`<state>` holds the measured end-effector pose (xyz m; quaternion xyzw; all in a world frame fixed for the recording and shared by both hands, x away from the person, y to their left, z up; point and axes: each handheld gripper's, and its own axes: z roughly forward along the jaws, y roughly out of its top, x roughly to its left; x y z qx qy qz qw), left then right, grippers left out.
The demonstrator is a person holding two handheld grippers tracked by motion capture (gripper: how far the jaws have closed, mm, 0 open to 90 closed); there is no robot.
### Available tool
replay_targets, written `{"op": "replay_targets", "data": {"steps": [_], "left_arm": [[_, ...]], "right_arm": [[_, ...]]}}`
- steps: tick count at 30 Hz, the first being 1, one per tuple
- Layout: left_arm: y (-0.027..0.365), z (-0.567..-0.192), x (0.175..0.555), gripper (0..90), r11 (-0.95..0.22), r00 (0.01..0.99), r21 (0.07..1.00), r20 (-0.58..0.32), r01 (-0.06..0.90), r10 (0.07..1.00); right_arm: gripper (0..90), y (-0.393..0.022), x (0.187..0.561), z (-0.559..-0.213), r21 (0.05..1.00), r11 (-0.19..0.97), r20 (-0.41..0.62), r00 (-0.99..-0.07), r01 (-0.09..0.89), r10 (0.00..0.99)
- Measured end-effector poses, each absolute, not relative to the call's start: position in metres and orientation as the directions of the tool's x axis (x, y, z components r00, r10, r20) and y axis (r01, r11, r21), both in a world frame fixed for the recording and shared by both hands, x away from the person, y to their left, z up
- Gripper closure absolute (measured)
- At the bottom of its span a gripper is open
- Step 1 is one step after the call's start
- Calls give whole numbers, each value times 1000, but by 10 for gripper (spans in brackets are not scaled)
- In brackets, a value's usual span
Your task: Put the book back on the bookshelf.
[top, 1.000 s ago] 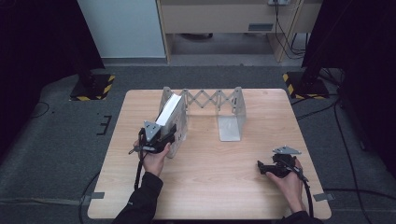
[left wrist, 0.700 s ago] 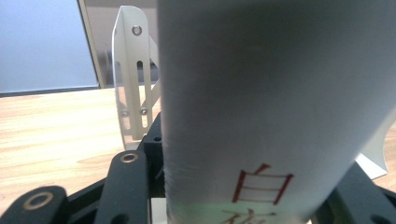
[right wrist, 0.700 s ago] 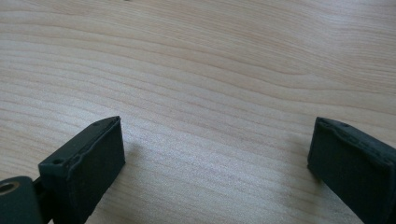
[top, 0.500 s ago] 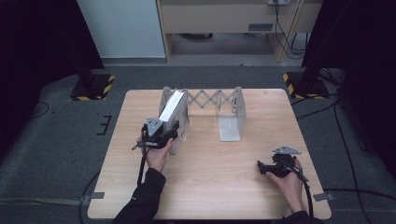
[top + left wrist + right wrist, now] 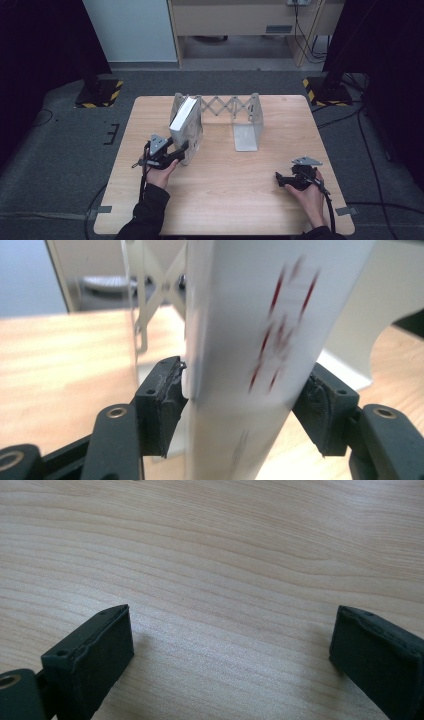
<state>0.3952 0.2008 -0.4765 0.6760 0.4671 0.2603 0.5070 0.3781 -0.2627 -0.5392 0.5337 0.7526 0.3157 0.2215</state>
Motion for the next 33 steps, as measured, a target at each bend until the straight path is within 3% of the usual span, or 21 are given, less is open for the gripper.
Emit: {"op": "replay_targets", "data": {"steps": [8,20,21,33], "left_arm": [[201,-482,393,456,6,430,926,-181,378,884],[189,-482,393,485,-17,393,938,-128,345,911],[187,-481,393,496,-43,372,944,-86,327,924],[194,-472,393,526,-67,333,932,-59,356,941]], "right_arm": [[43,-263,378,-539,712,231,3,-332,663,943],[42,-262,379,-539,711,234,2,-335,663,942],[42,-262,379,-539,711,234,2,-335,663,942],[41,-262,379,-539,712,232,3,-334,662,943]]}}
